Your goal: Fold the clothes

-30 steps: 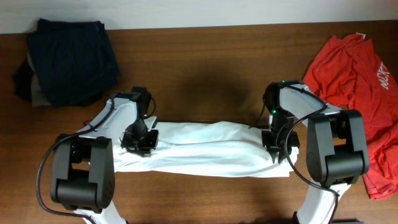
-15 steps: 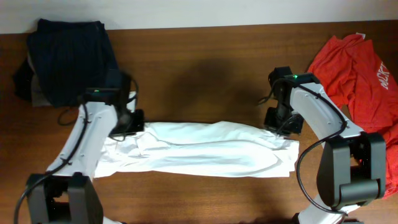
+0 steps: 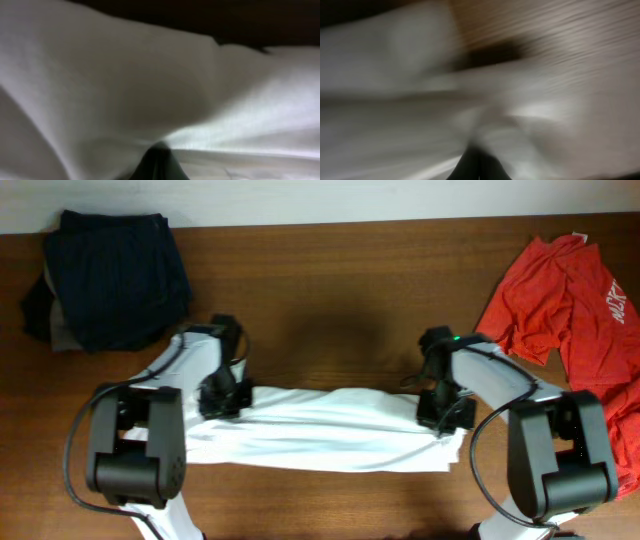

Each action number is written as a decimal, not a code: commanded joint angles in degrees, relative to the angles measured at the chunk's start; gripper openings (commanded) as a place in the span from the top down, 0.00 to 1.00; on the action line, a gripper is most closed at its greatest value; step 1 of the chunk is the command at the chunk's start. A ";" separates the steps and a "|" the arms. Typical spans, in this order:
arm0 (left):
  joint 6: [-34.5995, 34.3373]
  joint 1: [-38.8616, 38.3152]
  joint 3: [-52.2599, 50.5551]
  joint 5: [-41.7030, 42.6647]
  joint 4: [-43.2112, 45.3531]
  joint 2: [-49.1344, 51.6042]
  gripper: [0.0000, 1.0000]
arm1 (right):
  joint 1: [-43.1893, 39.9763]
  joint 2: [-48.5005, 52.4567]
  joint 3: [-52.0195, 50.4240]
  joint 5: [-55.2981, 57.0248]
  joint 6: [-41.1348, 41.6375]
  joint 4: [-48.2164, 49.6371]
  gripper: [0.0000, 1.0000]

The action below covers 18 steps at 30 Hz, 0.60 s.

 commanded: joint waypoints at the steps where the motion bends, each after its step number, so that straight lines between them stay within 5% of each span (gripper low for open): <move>1: -2.97 6.99 -0.83 -16.46 -2.32 -4.70 0.99 | -6.16 0.55 9.11 7.91 0.33 -7.67 0.96; 4: -3.13 8.22 0.00 -13.92 -3.02 -17.92 0.96 | -9.35 -1.25 14.86 5.79 -0.83 -12.79 0.96; 5: -3.13 8.22 0.00 -12.17 -2.71 -21.97 0.88 | -9.22 -2.14 14.84 0.55 -5.05 -11.89 0.96; 6: -3.13 8.22 0.00 -10.56 -2.67 -25.68 0.49 | -8.50 -2.29 14.75 -7.96 -12.83 -10.58 0.64; 7: -3.13 8.22 -0.02 -8.79 -2.80 -28.55 0.19 | -7.69 -2.27 13.68 -10.54 -16.55 -8.44 0.08; 8: -3.13 8.22 -0.02 -7.41 -2.97 -30.03 0.08 | -7.34 -2.27 12.13 -10.69 -16.50 -6.21 0.01; 9: -3.15 8.22 -0.02 -6.14 -3.21 -30.34 0.01 | -7.30 -2.27 8.00 -13.92 -16.57 -1.66 0.01; 16: -3.13 8.22 -0.20 -5.84 -4.39 -29.75 0.01 | -7.15 -2.27 -13.57 -36.89 -20.09 18.32 0.01; 17: -3.13 8.22 -0.20 -5.84 -4.39 -29.75 0.01 | -6.34 -2.27 -16.96 -37.51 -18.99 20.20 0.20; 18: -3.13 8.22 -0.20 -5.84 -4.33 -29.75 0.01 | -5.75 -2.27 -18.38 -37.46 -17.77 21.44 0.51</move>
